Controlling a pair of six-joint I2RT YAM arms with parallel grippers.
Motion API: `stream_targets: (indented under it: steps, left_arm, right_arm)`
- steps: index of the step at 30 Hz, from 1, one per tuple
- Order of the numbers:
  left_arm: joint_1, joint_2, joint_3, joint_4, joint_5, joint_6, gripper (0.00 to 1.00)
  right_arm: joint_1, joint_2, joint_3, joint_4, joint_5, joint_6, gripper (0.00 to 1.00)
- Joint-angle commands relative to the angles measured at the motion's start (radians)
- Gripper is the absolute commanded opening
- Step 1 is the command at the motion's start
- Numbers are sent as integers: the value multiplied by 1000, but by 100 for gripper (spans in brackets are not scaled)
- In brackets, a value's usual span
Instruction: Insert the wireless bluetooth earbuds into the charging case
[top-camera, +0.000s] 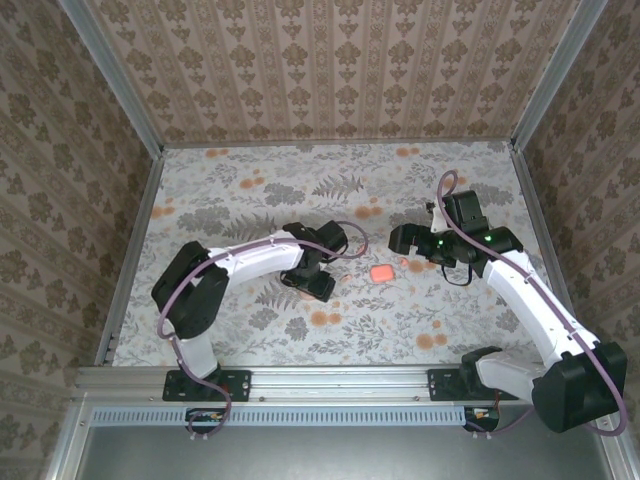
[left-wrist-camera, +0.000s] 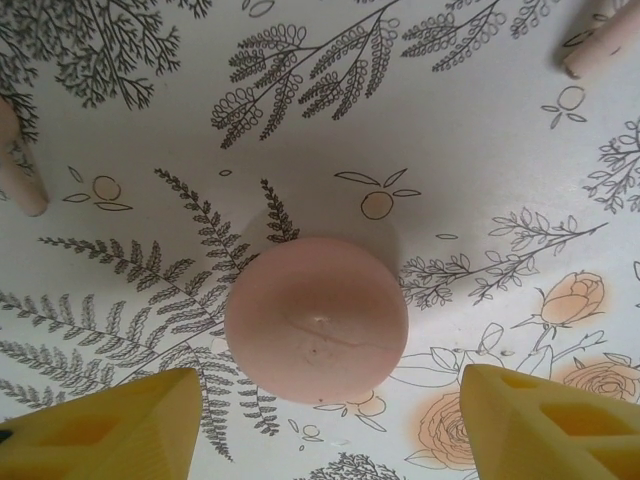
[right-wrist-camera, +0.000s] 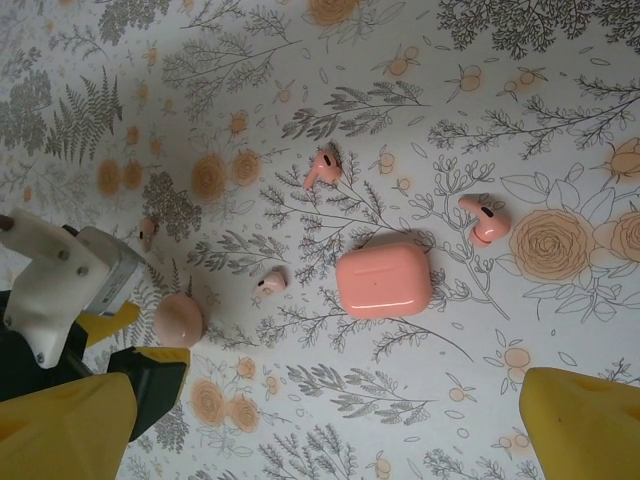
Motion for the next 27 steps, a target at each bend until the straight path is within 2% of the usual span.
stream_targets:
  steps: [1, 16, 22, 27]
  left_arm:
    - [29, 22, 21, -11, 48, -21, 65]
    - [64, 73, 24, 30, 112, -7, 62]
    - [64, 91, 20, 21, 95, 1, 58]
    - [63, 109, 17, 19, 82, 13, 60]
  right_arm:
    - [-3, -21, -13, 23, -26, 18, 99]
    - [-3, -27, -10, 22, -39, 30, 97]
    - [-2, -22, -7, 21, -39, 33, 96]
    - [-3, -18, -4, 15, -28, 41, 95]
